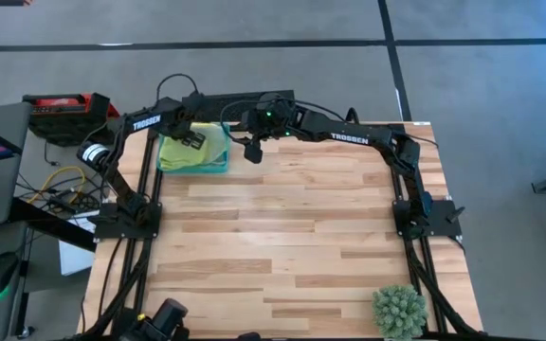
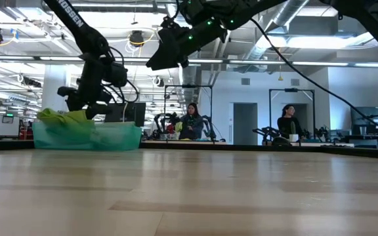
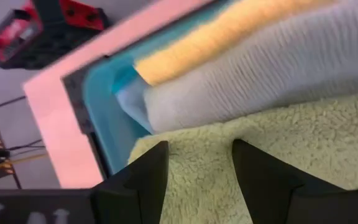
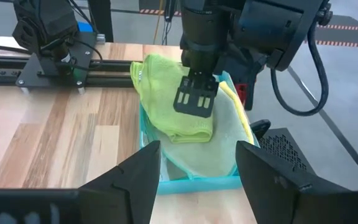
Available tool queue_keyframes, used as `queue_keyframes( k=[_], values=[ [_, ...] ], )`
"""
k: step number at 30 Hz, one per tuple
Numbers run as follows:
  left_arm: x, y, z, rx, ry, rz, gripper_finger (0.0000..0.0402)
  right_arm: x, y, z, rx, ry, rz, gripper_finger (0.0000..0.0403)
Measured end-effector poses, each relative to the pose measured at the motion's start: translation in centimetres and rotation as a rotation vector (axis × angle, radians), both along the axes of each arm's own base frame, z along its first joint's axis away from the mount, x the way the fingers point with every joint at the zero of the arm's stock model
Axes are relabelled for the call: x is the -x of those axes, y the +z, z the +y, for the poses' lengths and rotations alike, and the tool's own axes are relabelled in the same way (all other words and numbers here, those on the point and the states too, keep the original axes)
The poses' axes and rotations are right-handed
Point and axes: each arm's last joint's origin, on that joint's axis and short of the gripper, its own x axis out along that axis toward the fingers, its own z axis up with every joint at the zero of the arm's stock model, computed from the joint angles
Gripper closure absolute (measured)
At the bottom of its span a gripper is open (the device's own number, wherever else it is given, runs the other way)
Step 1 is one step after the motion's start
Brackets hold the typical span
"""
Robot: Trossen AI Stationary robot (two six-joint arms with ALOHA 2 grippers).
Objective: Fold microfiber towels
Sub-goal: Stack the folded light green microfiber on top of the green microfiber towel, then return to Home Position
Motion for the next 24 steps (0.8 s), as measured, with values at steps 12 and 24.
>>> queue_keyframes(
  k=[12, 24],
  values=[
    [-0.5, 4.1, -0.9, -0.065, -0.057, -0.128, 0.0230, 2.1, 3.1, 0.2, 0.024, -0.052, 0.000, 0.0171],
    [2.0, 15.9, -10.5, -0.316, -0.401, -0.578, 0.0244, 10.9, 12.6, 3.5, 0.038, -0.102, -0.009, 0.0320]
  ],
)
